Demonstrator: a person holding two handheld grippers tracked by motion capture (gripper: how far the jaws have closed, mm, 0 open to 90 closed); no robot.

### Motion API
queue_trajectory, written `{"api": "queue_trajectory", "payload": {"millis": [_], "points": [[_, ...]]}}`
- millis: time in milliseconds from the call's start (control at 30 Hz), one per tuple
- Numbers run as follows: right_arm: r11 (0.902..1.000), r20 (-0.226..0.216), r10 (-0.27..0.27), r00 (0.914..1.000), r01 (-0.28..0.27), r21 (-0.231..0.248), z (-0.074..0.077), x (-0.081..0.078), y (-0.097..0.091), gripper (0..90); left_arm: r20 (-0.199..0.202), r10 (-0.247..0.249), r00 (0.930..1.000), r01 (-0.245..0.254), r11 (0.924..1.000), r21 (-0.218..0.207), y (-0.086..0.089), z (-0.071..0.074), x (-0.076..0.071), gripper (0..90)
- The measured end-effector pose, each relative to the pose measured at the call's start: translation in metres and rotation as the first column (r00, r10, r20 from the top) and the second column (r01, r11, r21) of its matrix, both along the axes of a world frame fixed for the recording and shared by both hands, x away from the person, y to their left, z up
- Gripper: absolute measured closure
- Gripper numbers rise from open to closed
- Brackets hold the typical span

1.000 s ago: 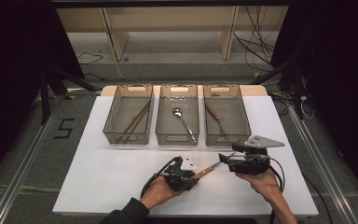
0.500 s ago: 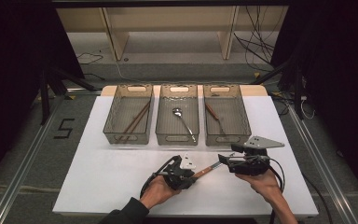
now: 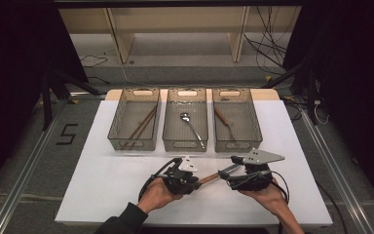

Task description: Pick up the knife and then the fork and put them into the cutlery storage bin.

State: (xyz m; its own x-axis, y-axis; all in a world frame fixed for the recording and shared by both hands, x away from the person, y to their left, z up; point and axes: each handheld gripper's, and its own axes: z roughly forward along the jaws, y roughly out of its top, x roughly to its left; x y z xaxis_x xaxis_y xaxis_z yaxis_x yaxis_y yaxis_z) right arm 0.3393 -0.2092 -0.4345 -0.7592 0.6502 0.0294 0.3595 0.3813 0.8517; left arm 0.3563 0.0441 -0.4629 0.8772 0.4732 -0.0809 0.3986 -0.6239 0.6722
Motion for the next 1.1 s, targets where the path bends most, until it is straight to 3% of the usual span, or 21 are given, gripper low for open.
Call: {"api": "queue_trajectory", "payload": {"millis": [233,533,733,900,1000,1033,1067,1100], "points": [[0.9903,0.069,0.087,0.9938,-0.079,-0.115,-0.009,-0.012,0.021,29.6,-0.025,-0.005,0.9997,0.004,0.9995,-0.03,0.01,0.01,0.002,74.4],[0.9558,0.16,0.149,0.9759,-0.101,-0.276,-0.019,-0.024,0.042,30.0,-0.042,-0.027,0.9988,0.025,0.9991,-0.033,0.018,0.019,0.001,74.4],[0.9151,0.235,0.191,0.953,-0.086,-0.394,-0.025,-0.031,0.052,31.8,-0.055,-0.04,0.9977,0.039,0.9989,-0.025,0.019,0.021,0.0,74.4],[0.8702,0.275,0.233,0.9328,-0.073,-0.487,-0.034,-0.036,0.062,34.9,-0.063,-0.045,0.997,0.044,0.9989,-0.018,0.014,0.02,-0.003,74.5],[0.8376,0.316,0.27,0.9096,-0.06,-0.543,-0.042,-0.04,0.07,38.3,-0.072,-0.056,0.9959,0.055,0.9983,-0.022,0.014,0.019,-0.003,74.5],[0.8302,0.316,0.271,0.9092,-0.055,-0.555,-0.044,-0.042,0.073,39.4,-0.077,-0.059,0.9952,0.058,0.9981,-0.02,0.014,0.019,-0.002,74.5],[0.8211,0.33,0.285,0.8998,-0.051,-0.568,-0.046,-0.043,0.074,40.8,-0.077,-0.057,0.9954,0.056,0.9983,-0.018,0.014,0.019,-0.002,74.5],[0.8168,0.341,0.284,0.8962,-0.04,-0.576,-0.047,-0.044,0.075,42.6,-0.079,-0.055,0.9953,0.054,0.9983,-0.022,0.015,0.019,-0.002,74.5]]}}
